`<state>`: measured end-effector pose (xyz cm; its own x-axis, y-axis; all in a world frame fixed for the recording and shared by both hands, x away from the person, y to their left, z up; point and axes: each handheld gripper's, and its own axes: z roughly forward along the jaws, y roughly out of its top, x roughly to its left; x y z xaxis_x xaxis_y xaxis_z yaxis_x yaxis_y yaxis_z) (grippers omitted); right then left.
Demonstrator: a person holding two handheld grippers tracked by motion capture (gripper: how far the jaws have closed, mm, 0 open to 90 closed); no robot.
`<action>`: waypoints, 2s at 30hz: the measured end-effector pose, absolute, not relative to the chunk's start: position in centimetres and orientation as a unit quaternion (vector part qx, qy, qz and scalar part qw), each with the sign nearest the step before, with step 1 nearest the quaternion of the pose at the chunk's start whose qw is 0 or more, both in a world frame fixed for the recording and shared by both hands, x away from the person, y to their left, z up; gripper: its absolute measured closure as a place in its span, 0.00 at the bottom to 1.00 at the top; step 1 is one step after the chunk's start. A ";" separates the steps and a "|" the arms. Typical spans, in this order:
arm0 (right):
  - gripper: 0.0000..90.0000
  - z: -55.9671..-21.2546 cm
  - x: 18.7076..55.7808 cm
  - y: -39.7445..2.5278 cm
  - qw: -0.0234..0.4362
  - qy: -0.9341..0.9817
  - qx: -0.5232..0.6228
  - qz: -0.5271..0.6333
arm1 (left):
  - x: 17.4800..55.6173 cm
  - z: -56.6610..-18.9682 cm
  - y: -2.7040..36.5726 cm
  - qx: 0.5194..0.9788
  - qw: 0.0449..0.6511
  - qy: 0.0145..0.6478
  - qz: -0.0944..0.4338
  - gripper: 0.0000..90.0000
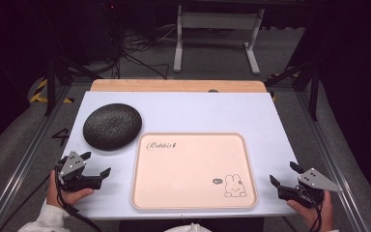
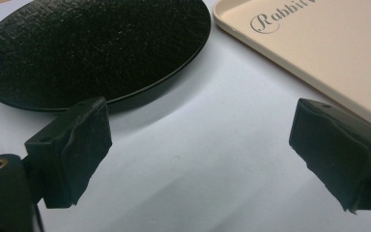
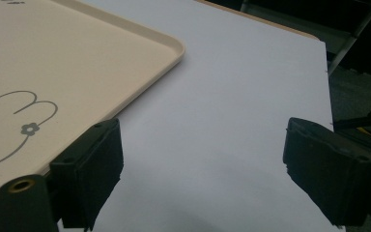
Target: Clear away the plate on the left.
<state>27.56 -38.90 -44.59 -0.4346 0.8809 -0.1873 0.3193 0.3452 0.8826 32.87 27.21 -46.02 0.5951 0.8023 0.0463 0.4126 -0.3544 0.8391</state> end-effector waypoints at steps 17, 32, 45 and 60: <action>0.16 -44.5 27.4 -38.5 0.348 0.747 0.397 0.404 | 33.0 -46.0 26.9 0.807 0.374 0.375 0.260 0.14; 0.16 -44.5 27.4 -38.4 0.349 0.747 0.398 0.402 | 34.5 -45.1 26.5 0.816 0.330 0.362 0.307 0.17; 0.16 -44.6 27.5 -38.4 0.348 0.750 0.397 0.398 | 36.9 -45.1 23.5 0.843 0.249 0.328 0.348 0.21; 0.16 -44.7 27.5 -38.5 0.343 0.751 0.398 0.399 | 38.7 -45.3 21.9 0.852 0.206 0.298 0.378 0.25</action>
<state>27.47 -38.46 -44.67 -0.4473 0.8721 -0.1984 0.3247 0.3651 0.8725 38.74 21.86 -45.34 0.5373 0.6630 0.5213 0.3510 -0.7378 0.5766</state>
